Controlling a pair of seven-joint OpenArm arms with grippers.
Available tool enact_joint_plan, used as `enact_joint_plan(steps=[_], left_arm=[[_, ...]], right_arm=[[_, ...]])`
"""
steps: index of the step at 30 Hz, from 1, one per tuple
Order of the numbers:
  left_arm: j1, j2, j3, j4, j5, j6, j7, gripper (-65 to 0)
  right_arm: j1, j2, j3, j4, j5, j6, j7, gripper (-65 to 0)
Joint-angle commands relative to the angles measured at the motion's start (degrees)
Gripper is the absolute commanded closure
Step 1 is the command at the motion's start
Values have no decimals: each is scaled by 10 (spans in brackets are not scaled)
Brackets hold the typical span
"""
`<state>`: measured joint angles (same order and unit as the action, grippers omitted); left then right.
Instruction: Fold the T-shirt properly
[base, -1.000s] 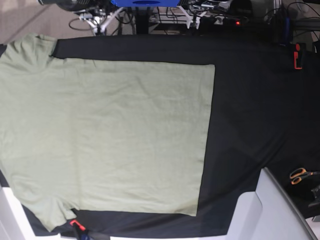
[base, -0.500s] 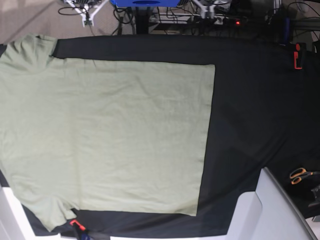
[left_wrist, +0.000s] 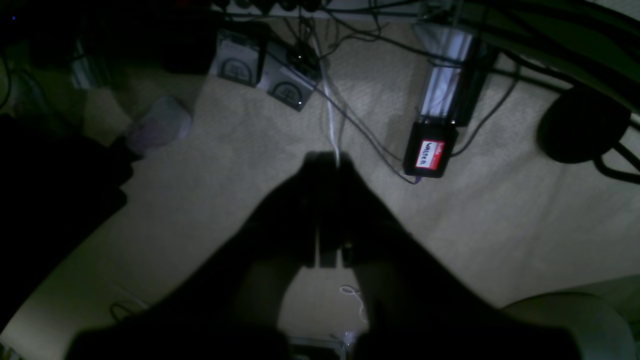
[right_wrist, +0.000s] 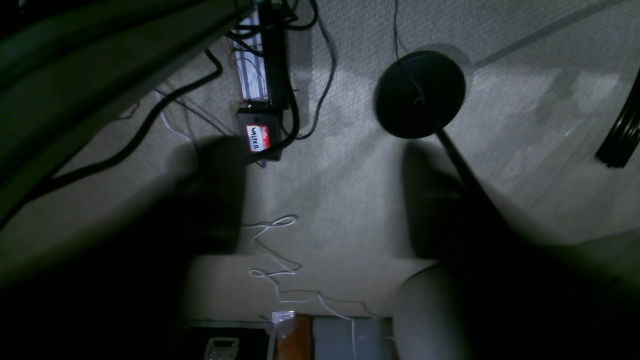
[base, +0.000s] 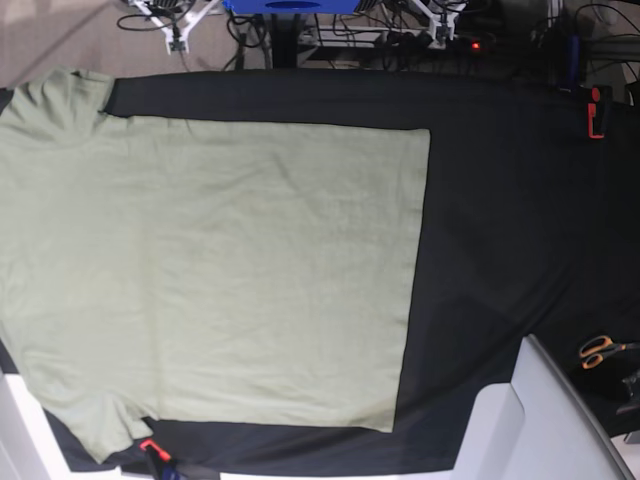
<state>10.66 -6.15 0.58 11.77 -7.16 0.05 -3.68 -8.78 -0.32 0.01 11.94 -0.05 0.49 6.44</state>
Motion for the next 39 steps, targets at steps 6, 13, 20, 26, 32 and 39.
enact_joint_plan(steps=[6, 13, 20, 26, 32, 39], left_arm=[[7, -3, 1, 13, 0, 3, -4, 0], [12, -5, 36, 15, 6, 3, -4, -41], [13, -2, 39, 15, 3, 3, -4, 0], [33, -5, 39, 42, 3, 3, -4, 0], [115, -30, 38, 163, 2, 4, -4, 0], [237, -64, 26, 348, 2, 4, -4, 0]], right_arm=[[-3, 1, 2, 1, 1, -1, 1, -89], [-3, 1, 1, 1, 0, -1, 1, -18], [-3, 1, 0, 1, 0, -1, 1, -6], [-5, 10, 2, 6, 1, -3, 1, -5], [-81, 34, 21, 122, 2, -4, -29, -3], [-212, 33, 130, 395, 2, -1, -170, -2]])
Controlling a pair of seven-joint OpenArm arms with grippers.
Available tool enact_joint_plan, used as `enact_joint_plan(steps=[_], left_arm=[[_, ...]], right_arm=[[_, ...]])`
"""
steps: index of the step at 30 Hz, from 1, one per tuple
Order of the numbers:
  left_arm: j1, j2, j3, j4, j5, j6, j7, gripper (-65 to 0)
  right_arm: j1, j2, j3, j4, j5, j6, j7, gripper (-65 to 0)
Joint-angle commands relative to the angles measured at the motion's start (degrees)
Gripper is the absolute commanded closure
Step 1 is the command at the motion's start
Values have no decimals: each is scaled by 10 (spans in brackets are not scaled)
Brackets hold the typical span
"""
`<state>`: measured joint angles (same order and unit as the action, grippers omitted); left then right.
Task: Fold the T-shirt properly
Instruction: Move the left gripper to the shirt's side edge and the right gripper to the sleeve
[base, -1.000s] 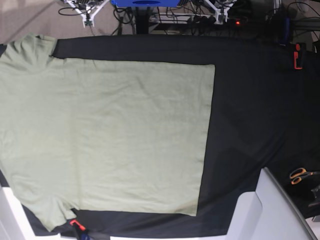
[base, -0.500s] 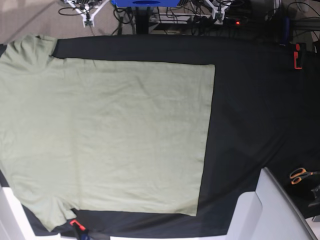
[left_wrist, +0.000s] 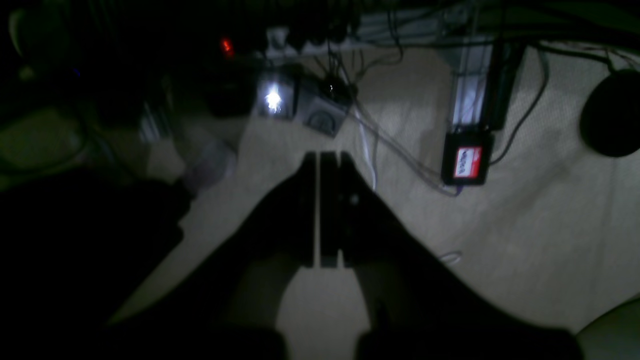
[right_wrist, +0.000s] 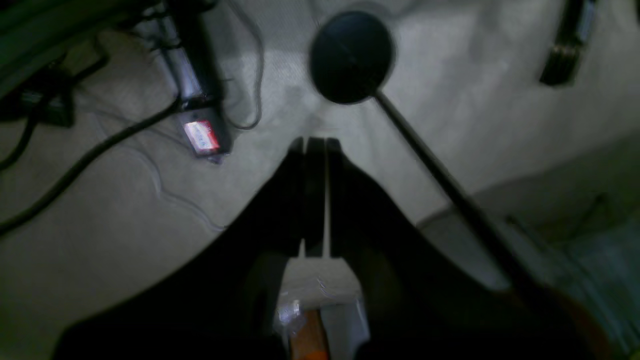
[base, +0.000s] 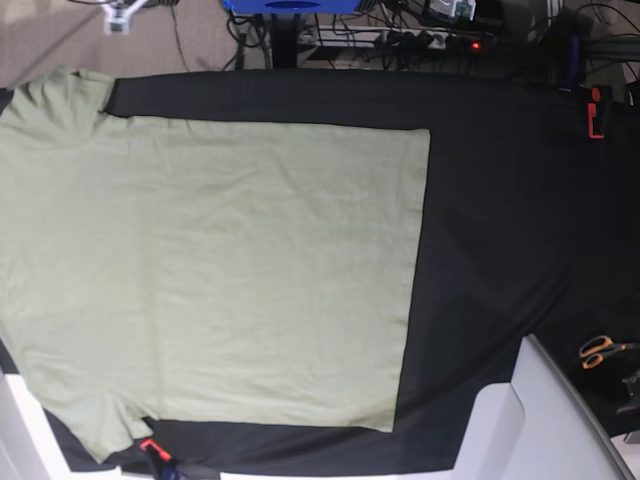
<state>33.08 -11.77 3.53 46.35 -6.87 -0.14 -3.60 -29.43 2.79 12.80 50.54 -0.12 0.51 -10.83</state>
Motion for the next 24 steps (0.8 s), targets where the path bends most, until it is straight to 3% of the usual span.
enact_joint_plan(steps=[1, 5, 10, 13, 16, 18, 20, 22, 24], left_arm=[[31, -9, -17, 32, -1, 6, -5, 0], [113, -7, -106, 179, -1, 5, -5, 0], [180, -6, -173, 363, -1, 4, -5, 0], [194, -5, -202, 459, -18, 4, -1, 0], [191, -10, -224, 526, -111, -23, 0, 0], [182, -25, -235, 555, -180, -65, 1, 0], [174, -48, -241, 561, -210, -78, 28, -13], [159, -68, -243, 562, -210, -81, 72, -127], [147, -73, -244, 559, -214, -109, 97, -160]], right_arm=[[-23, 2, 7, 43, 3, -1, -10, -2], [-89, -3, 38, 197, 3, -1, -50, -6], [-126, -41, 102, 379, 3, 1, -79, -9], [-125, -56, 140, 469, 3, 33, -85, -38], [-91, -69, 193, 524, 40, 114, -86, -158], [-60, -67, 239, 530, 85, 185, -99, -285], [-16, -64, 287, 523, 125, 263, -128, -413], [26, -56, 347, 500, 156, 334, -160, -507], [74, -37, 405, 459, 177, 395, -196, -575]])
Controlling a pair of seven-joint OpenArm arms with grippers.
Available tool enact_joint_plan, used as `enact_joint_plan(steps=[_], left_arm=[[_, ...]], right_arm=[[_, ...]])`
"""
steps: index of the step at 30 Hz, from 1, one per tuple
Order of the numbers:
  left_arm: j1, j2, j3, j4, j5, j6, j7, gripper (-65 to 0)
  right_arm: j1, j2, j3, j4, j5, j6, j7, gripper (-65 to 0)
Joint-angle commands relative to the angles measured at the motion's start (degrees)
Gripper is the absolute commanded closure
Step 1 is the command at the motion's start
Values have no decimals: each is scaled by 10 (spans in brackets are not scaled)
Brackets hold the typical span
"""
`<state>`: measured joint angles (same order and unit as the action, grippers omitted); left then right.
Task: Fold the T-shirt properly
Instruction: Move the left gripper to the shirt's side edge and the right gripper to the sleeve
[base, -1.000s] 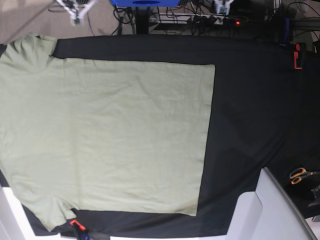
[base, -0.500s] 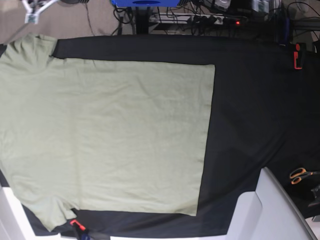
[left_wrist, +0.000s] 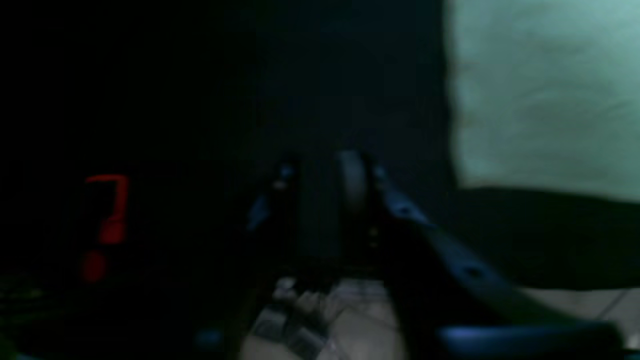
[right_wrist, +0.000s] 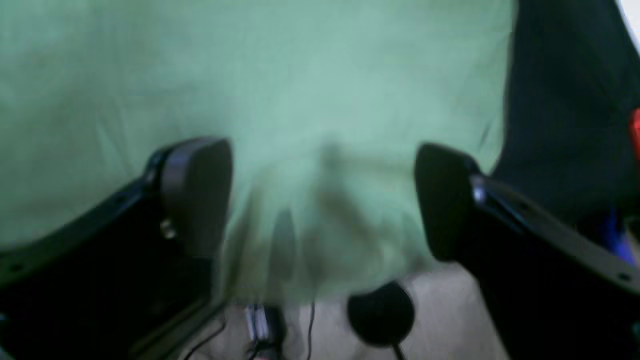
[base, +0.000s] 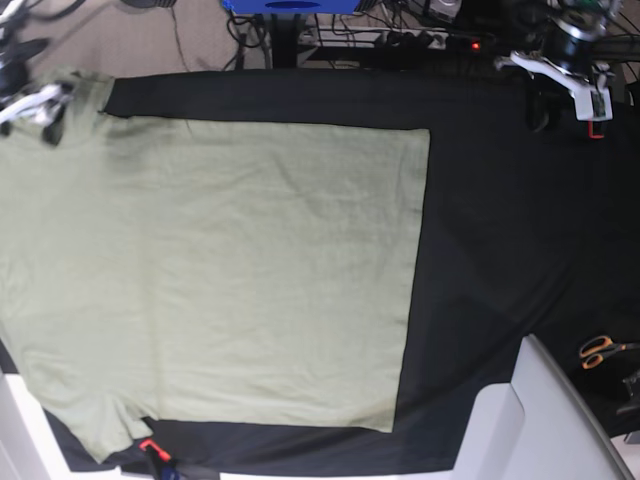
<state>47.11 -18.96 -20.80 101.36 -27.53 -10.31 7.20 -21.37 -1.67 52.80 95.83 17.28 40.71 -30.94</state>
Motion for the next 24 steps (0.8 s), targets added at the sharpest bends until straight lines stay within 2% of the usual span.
enact_joint_plan(steps=[1, 2, 5, 10, 13, 17, 24], left_arm=[[2, 1, -3, 8, -8, -28, -8, -155], [1, 4, -10, 7, -8, -48, -8, -145], [-2, 25, -25, -2, -5, -71, -9, -110], [-9, 53, -59, -5, -5, -103, -7, -84], [-9, 55, -68, -18, -5, -121, -7, -84], [-10, 55, -68, -29, -6, -124, -7, -84], [-10, 55, -69, -49, -5, -124, -7, -84]], right_arm=[[20, 17, 39, -21, 6, -7, -14, -588], [43, 29, 65, -50, 7, -7, -30, -591], [86, 66, 121, -132, 4, -7, -57, -591], [102, 126, 134, -249, 8, -7, -59, -591], [118, 139, 137, -284, 8, -7, -58, -591], [129, 160, 133, -332, 25, -7, -58, -591], [142, 162, 132, -386, 25, -7, -46, -591]])
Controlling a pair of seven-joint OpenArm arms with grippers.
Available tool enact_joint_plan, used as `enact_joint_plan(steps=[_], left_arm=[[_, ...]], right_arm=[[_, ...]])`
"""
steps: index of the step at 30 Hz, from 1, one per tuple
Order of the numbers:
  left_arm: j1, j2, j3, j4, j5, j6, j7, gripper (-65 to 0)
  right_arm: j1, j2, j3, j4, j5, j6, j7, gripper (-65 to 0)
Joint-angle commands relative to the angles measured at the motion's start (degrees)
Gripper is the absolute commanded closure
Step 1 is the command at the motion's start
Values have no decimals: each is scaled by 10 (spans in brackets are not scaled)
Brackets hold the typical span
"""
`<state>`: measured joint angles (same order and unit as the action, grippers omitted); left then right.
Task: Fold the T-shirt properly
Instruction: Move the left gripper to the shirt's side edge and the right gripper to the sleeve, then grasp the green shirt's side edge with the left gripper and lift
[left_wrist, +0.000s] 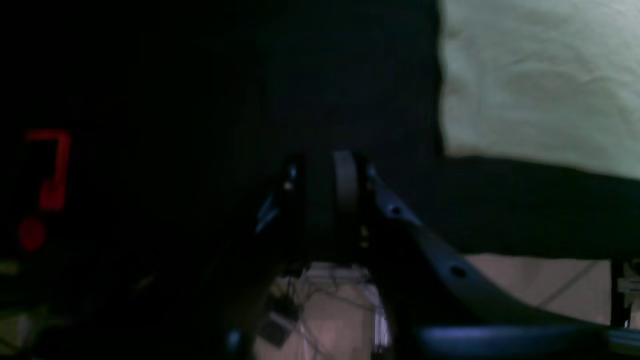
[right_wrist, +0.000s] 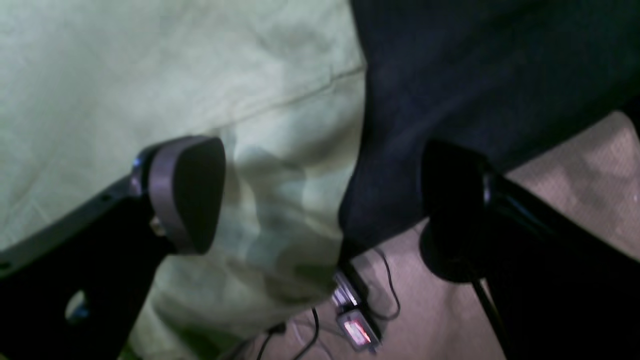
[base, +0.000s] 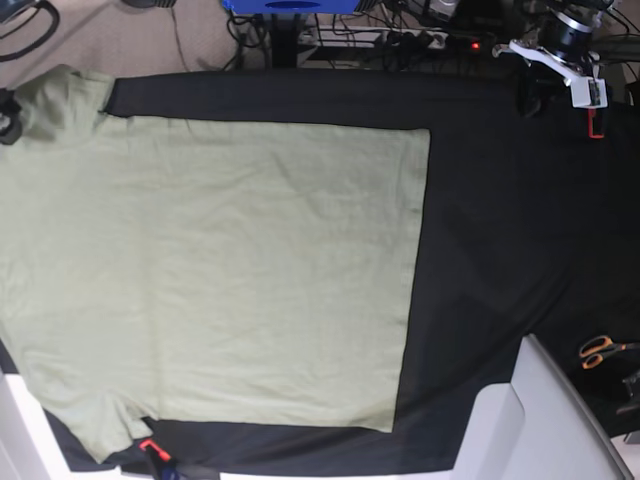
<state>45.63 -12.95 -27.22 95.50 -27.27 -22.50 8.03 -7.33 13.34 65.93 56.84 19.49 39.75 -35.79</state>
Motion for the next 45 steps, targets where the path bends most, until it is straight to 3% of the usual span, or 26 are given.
enact_joint_plan(steps=[1, 5, 10, 14, 18, 21, 23, 25, 29, 33, 40, 45], left_arm=[[5, -5, -4, 10, -7, -2, -16, -82], [5, -5, -4, 10, -7, -2, -16, -82], [-6, -4, 1, 10, -10, -2, -16, -82], [-24, 21, -3, -2, -11, -2, -16, -82], [-38, 31, 3, -26, -13, -3, -15, -95], [-45, 31, 22, -31, -13, -3, -15, -188], [-47, 32, 34, -32, -13, -3, -15, -301], [-47, 32, 42, -33, -13, -3, -15, -370], [-69, 32, 74, -64, -13, -3, -15, -375], [-106, 60, 99, -119, -13, -3, -15, -375], [-144, 106, 99, -163, -13, -3, -15, -375], [-175, 112, 104, -200, -13, -3, -15, -375]], right_arm=[[2, 12, 0, 3, 3, 3, 9, -591], [1, 8, -33, -1, 3, 3, 13, -576], [1, -9, -56, 2, 4, 3, 12, -435], [1, -13, -56, 0, 4, 3, 13, -333], [1, -13, -55, 0, 4, 3, 12, -132], [0, -13, -55, -1, 4, 3, 12, 0], [-1, -13, -53, -1, 4, 3, 12, -15], [-1, -13, -53, -1, 4, 3, 12, -8], [-2, -13, -54, -1, 4, 3, 12, -5], [-2, -14, -55, -1, 4, 3, 12, -5], [-3, -14, -55, -1, 4, 3, 12, -5], [-3, -14, -55, -1, 4, 3, 12, -5]])
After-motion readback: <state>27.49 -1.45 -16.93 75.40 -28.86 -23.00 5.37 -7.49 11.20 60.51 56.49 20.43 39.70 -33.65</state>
